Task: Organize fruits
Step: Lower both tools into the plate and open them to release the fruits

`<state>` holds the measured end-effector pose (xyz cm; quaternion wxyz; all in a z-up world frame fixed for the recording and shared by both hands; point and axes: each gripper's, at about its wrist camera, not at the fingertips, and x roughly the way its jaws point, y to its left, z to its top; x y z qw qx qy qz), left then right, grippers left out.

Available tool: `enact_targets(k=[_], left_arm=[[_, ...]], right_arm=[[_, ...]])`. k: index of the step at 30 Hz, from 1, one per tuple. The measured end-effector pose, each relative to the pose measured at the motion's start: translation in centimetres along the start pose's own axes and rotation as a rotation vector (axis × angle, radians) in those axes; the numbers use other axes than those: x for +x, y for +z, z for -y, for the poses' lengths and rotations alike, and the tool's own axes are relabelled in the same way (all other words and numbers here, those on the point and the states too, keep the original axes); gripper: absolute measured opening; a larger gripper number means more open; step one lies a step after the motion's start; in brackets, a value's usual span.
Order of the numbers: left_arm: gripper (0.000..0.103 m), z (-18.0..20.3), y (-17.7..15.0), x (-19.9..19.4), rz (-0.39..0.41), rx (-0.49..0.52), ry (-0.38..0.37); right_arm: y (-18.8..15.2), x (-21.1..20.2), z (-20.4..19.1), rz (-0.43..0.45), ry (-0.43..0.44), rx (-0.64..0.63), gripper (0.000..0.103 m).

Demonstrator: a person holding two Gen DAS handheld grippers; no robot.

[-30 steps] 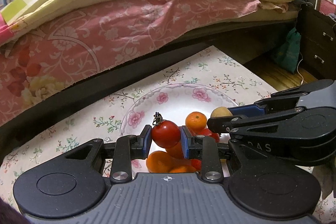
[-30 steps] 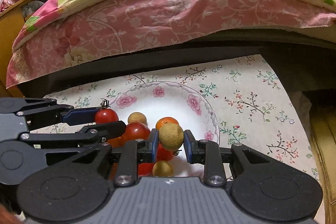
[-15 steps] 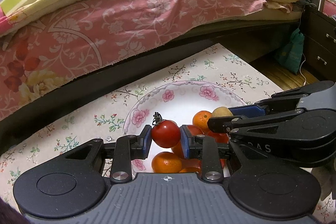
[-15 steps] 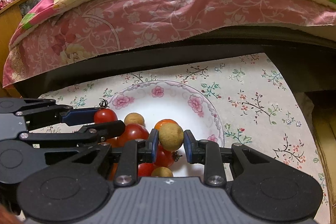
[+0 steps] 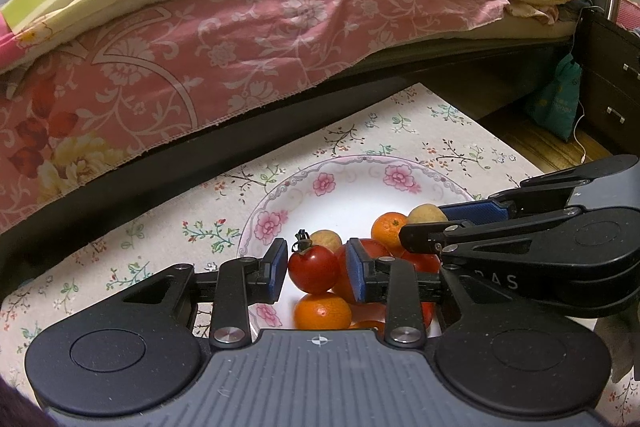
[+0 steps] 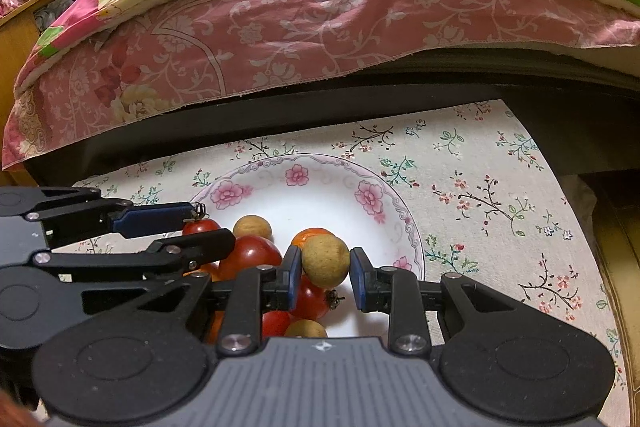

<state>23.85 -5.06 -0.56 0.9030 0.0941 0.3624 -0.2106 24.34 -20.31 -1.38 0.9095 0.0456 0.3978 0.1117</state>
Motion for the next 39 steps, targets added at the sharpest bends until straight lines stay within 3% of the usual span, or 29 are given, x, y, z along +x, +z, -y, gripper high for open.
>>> enact_targets(k=[20,39], left_arm=[[0.044,-0.14,0.02,0.04,0.002,0.000,0.001],[0.056,-0.36,0.15,0.00,0.005,-0.007,0.008]], right_arm=[[0.02,0.36,0.15,-0.001,-0.014,0.003,0.028],[0.06,-0.12,0.36,0.006,-0.028,0.003,0.031]])
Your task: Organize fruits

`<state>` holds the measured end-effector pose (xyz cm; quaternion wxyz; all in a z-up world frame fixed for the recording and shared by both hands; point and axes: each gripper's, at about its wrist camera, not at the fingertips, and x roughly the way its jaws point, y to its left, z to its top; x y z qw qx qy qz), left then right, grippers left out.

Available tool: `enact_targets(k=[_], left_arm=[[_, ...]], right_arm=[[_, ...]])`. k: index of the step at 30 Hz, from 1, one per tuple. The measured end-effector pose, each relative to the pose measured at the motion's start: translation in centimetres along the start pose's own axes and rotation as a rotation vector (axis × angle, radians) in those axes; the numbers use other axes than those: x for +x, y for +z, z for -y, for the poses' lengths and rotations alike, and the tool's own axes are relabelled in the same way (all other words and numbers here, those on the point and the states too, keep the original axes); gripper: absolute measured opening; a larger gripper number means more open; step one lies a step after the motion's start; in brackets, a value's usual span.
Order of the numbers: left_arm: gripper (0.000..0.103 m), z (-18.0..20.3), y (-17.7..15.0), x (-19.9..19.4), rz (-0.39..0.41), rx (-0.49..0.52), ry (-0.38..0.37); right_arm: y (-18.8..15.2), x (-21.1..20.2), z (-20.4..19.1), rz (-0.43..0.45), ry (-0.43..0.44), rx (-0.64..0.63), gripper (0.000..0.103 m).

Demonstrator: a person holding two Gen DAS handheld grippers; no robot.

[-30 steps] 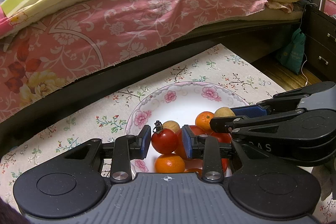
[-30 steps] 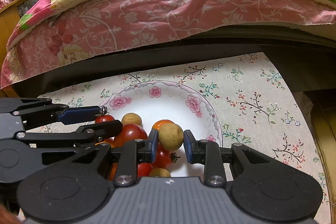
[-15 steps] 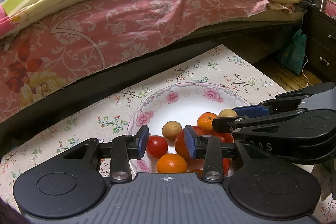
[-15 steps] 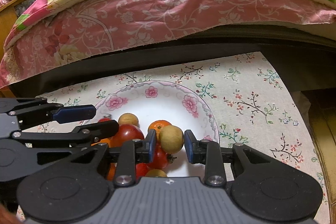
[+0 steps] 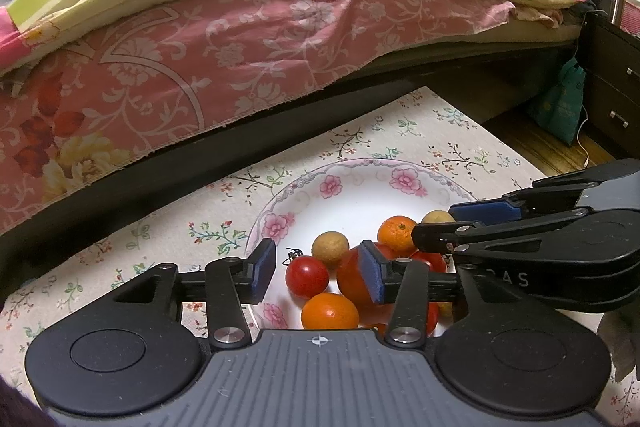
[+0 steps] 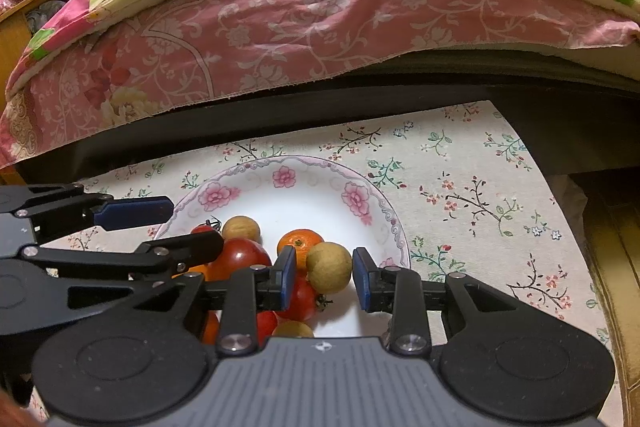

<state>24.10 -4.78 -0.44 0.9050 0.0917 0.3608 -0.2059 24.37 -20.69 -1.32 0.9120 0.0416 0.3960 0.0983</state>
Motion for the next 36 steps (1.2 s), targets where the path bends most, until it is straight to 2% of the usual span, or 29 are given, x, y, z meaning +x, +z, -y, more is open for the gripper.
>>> enact_targets(k=[8,13,19,27,31,36], left_arm=[[0.061,-0.1,0.0,-0.7,0.005,-0.004,0.011],[0.063,0.0,0.1,-1.3,0.013,-0.001,0.010],[0.069,0.3,0.2,-2.5,0.020,-0.007,0.009],[0.076,1.0,-0.4,-4.8,0.015,-0.025,0.032],[0.085,1.5,-1.2,-5.9,0.008,-0.034,0.045],[0.090,2.4,-2.9,-7.6,-0.005,-0.021,0.079]], right_arm=[[0.0,-0.6,-0.2,0.008,0.002,-0.001,0.032],[-0.1,-1.4,-0.1,0.018,0.000,0.007,0.038],[-0.4,-2.7,0.1,0.024,-0.003,0.014,0.039],[-2.5,-5.9,0.0,0.019,-0.034,0.011,0.041],[-3.7,-7.6,-0.2,0.018,-0.032,0.039,0.042],[-5.3,-9.6,-0.9,0.014,-0.021,0.068,0.043]])
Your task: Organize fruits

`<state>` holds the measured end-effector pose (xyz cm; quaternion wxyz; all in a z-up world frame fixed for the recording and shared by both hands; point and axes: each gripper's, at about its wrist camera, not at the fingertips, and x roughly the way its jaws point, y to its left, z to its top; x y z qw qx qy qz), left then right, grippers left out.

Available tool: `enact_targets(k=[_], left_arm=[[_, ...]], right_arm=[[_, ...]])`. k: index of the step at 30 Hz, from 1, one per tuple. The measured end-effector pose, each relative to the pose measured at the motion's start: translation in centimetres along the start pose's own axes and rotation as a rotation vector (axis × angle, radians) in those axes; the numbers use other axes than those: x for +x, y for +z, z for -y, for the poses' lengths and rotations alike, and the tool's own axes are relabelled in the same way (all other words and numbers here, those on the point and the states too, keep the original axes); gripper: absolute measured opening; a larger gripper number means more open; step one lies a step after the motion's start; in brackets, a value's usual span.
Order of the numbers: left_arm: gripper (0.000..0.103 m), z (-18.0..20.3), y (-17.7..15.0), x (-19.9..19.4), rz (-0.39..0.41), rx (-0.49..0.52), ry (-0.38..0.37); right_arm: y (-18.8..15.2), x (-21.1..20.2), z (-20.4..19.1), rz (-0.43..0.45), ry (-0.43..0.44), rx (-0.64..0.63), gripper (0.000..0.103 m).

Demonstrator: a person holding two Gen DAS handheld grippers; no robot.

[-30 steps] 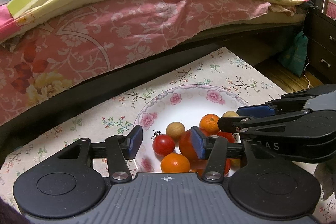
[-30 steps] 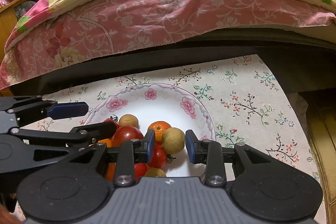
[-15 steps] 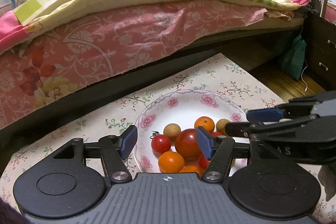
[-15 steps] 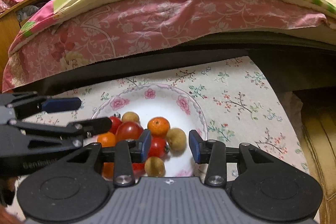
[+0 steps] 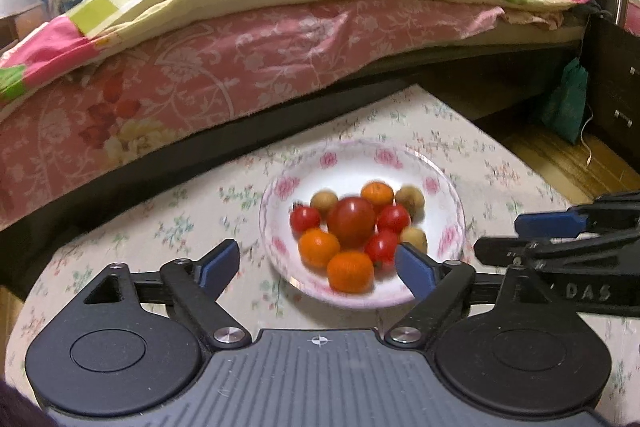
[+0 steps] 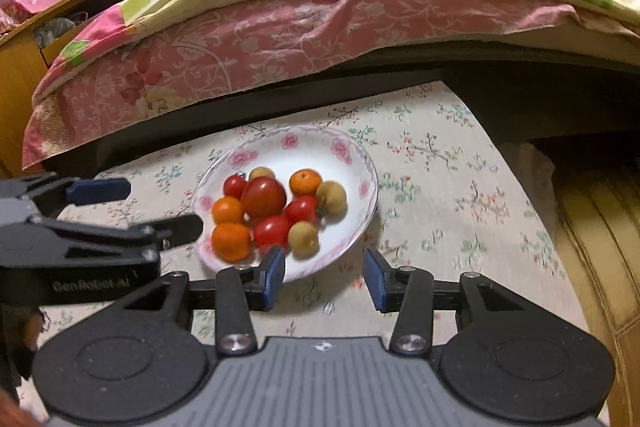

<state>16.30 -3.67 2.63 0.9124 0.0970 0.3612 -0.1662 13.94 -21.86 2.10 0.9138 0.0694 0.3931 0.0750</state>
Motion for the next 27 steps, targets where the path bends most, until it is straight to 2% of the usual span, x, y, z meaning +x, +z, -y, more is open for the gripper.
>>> enact_targets(k=[5,9,14,21,27], left_arm=[[0.095,0.2,-2.1,-1.3,-0.033,-0.025,0.018],[0.103,0.4,-3.7,-2.6,-0.042,-0.050,0.053],[0.103,1.3,-4.9,-3.8,-0.058,-0.058,0.070],[0.103,2.6,-6.8,-5.1,-0.085,-0.014,0.148],[0.103,2.4,-8.1,-6.1,-0.103,-0.083,0.114]], right_arm=[[-1.5,-1.9,-0.4,-0.005,0.002,0.029,0.046],[-3.1,-2.8,-0.7,-0.027,0.004,0.036,0.046],[-4.8,-4.1,-1.3,-0.042,0.017,0.037,0.046],[-6.8,-5.5,-1.4,-0.062,0.004,0.054,0.047],[-8.3,-6.5,-2.0,-0.077,0.003,0.052,0.047]])
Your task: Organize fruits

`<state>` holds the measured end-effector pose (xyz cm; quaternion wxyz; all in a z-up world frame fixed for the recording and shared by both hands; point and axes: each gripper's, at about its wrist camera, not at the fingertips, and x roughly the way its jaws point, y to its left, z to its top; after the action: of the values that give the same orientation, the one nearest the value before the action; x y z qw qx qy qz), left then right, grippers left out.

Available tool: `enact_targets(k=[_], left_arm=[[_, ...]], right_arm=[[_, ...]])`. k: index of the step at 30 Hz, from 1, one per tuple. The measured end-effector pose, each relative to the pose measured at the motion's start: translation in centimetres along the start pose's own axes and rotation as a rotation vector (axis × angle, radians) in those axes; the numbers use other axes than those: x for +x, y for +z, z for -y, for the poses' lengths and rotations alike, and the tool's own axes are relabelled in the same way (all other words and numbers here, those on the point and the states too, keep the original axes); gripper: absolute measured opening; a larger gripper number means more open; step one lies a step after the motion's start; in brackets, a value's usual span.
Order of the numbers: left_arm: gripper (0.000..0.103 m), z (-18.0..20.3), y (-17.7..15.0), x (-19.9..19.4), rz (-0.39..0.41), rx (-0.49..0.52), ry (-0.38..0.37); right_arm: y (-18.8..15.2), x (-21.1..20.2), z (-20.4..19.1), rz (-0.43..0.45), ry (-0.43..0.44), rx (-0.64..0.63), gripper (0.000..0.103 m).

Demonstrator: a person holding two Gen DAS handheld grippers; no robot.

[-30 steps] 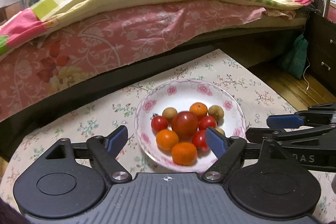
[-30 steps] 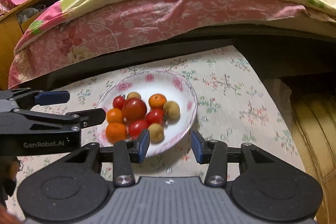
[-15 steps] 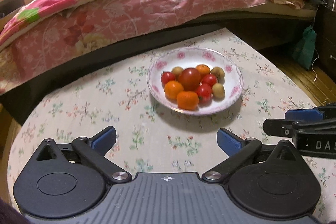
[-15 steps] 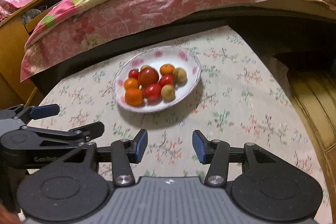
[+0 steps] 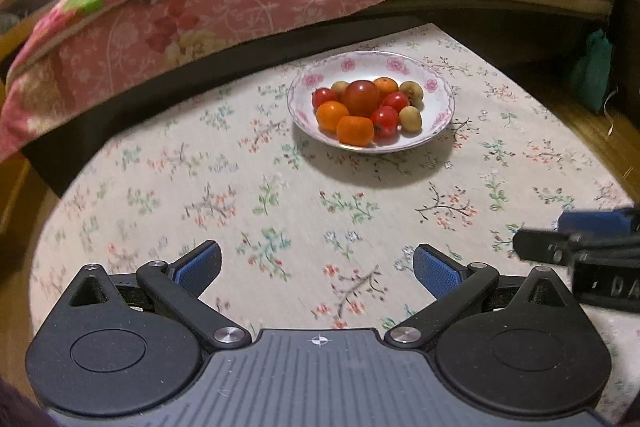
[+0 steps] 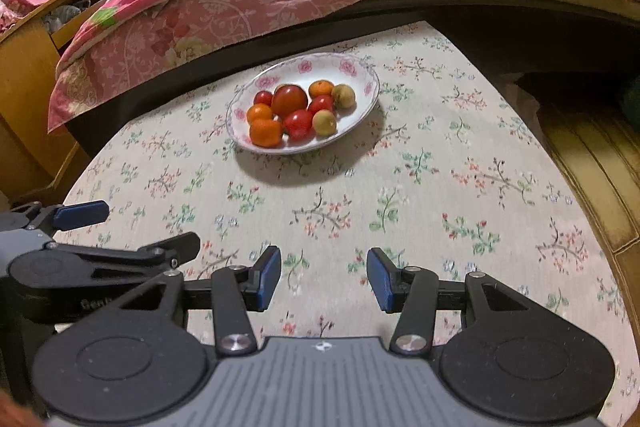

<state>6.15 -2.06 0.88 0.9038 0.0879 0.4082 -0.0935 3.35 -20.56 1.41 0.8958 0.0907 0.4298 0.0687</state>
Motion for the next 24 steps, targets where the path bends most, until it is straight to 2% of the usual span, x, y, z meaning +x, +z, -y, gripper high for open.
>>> enact_targets(k=[8,24], left_arm=[[0.103,-0.5,-1.0,-1.0,-0.010,-0.057,0.002],[0.103,-0.6,-3.2,-1.8,-0.058,-0.102,-0.005]], right_arm=[[-1.3,-0.5,-0.5,-0.007,-0.004,-0.002,0.047],[-3.0,-1.0,-1.5,-0.010,0.014,-0.021,0.047]])
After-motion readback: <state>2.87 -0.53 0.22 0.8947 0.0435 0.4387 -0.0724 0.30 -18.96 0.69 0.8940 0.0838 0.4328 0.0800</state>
